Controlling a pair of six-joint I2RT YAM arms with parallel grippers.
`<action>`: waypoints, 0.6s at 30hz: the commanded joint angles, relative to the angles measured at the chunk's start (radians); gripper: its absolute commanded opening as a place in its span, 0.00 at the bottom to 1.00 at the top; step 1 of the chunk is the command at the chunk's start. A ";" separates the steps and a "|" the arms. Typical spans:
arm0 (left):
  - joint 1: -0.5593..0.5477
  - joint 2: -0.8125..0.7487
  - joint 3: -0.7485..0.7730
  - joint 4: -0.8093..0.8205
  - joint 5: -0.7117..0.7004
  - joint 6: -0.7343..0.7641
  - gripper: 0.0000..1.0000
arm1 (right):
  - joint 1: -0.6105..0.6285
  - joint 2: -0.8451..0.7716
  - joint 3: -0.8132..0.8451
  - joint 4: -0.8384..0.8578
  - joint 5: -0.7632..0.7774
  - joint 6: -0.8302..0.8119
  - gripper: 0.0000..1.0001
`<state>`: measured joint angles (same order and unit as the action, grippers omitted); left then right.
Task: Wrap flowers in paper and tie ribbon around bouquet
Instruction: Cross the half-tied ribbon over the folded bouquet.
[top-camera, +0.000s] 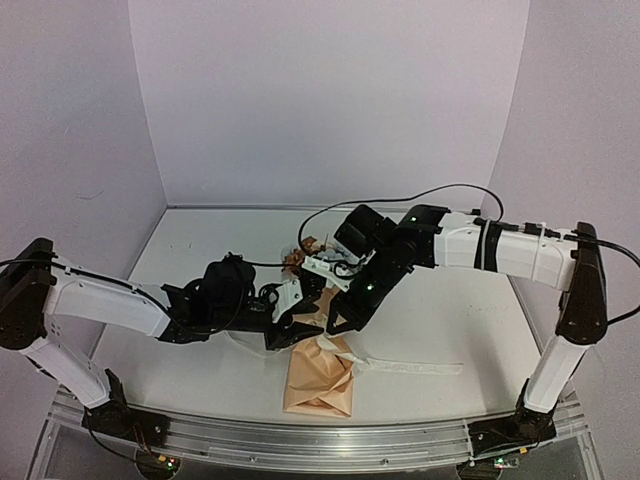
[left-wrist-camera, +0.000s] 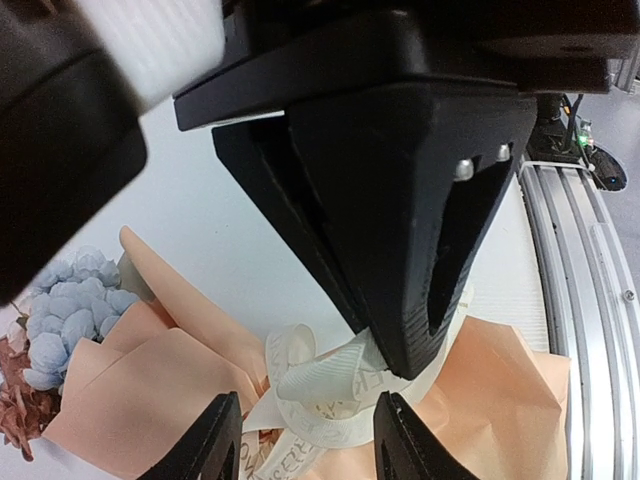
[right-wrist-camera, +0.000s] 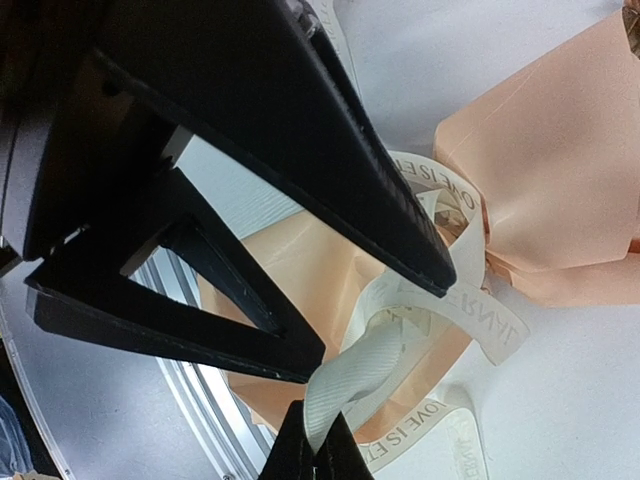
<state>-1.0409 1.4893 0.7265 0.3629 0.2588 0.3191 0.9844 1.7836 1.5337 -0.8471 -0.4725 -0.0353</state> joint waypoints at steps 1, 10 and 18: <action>-0.007 0.026 0.045 0.044 0.018 0.017 0.47 | 0.002 0.008 0.025 0.024 -0.019 -0.017 0.00; -0.007 0.042 0.061 0.073 0.025 0.013 0.44 | 0.002 0.020 0.029 0.026 -0.023 -0.015 0.00; -0.007 0.080 0.086 0.091 0.047 0.001 0.30 | 0.002 0.022 0.027 0.026 -0.020 -0.015 0.00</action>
<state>-1.0416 1.5473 0.7549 0.3954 0.2783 0.3195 0.9748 1.7963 1.5337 -0.8533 -0.4686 -0.0293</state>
